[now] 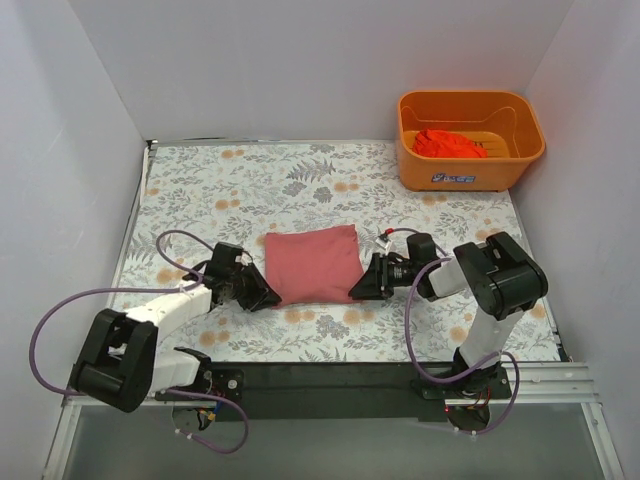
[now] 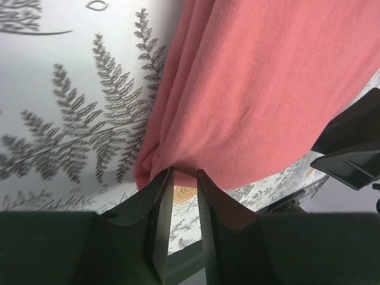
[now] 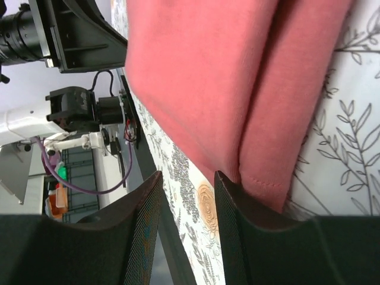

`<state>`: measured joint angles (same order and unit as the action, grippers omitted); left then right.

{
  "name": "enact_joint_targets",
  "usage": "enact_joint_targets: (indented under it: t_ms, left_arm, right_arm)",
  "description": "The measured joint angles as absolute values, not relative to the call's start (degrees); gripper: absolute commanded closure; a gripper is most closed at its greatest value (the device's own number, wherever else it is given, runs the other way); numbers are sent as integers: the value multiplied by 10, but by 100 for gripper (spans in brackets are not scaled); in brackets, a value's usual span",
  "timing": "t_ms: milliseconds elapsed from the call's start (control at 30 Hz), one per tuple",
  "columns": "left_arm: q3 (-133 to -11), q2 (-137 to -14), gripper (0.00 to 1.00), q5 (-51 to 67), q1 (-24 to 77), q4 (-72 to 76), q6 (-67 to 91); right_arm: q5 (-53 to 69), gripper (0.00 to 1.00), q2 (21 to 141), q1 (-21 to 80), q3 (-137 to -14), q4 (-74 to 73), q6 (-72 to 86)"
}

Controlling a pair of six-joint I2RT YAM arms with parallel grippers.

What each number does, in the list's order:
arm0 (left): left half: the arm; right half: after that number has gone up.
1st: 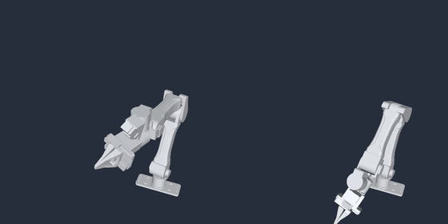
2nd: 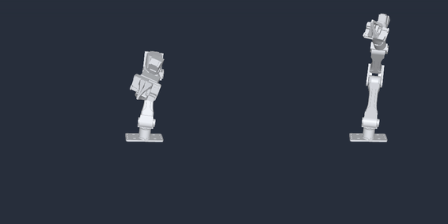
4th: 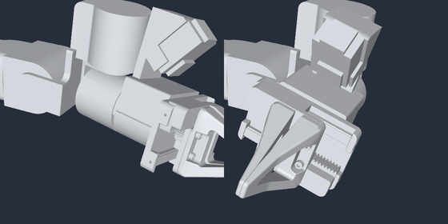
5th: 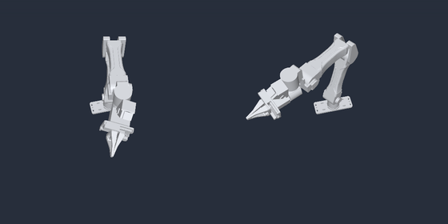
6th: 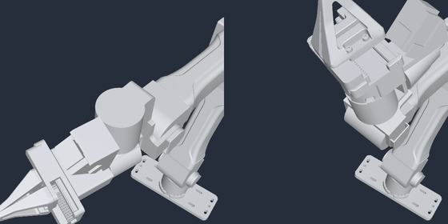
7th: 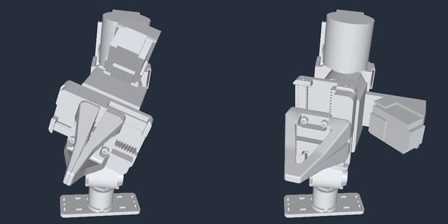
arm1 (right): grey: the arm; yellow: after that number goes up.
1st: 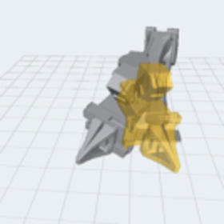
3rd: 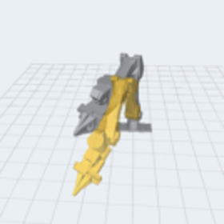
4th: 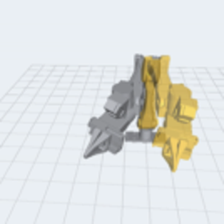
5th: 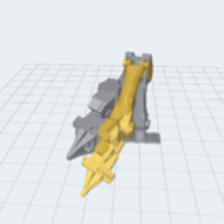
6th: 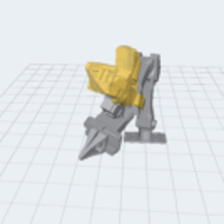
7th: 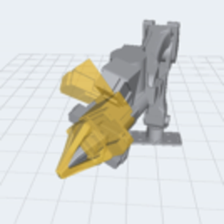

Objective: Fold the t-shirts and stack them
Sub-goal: Fold the tshirt

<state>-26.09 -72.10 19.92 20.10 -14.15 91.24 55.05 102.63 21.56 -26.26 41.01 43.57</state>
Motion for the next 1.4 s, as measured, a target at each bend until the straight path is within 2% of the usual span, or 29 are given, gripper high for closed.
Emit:
enact_joint_targets:
  t_ms: [133, 300, 533, 800, 933, 1100, 1400]
  left_arm:
    - [-266, -655, 61, 164, 201, -194, 911]
    - [-330, -585, 50, 107, 201, -269, 889]
    - [-409, -545, 34, -26, 201, -300, 830]
    - [-398, -500, 32, -136, 201, -273, 766]
    - [-378, -498, 31, -144, 201, -265, 755]
    - [-378, -524, 27, -137, 201, -256, 745]
    - [-378, -550, 25, -87, 201, -253, 741]
  right_arm:
    - [541, 52, 973, 220, -262, 402, 451]
    - [517, 51, 902, 291, -310, 406, 486]
    - [450, 49, 962, 410, -445, 431, 528]
    - [417, 50, 1179, 446, -464, 529, 612]
    - [423, 50, 1194, 445, -457, 587, 642]
    - [406, 50, 1157, 444, -443, 568, 629]
    - [383, 48, 942, 359, -385, 435, 523]
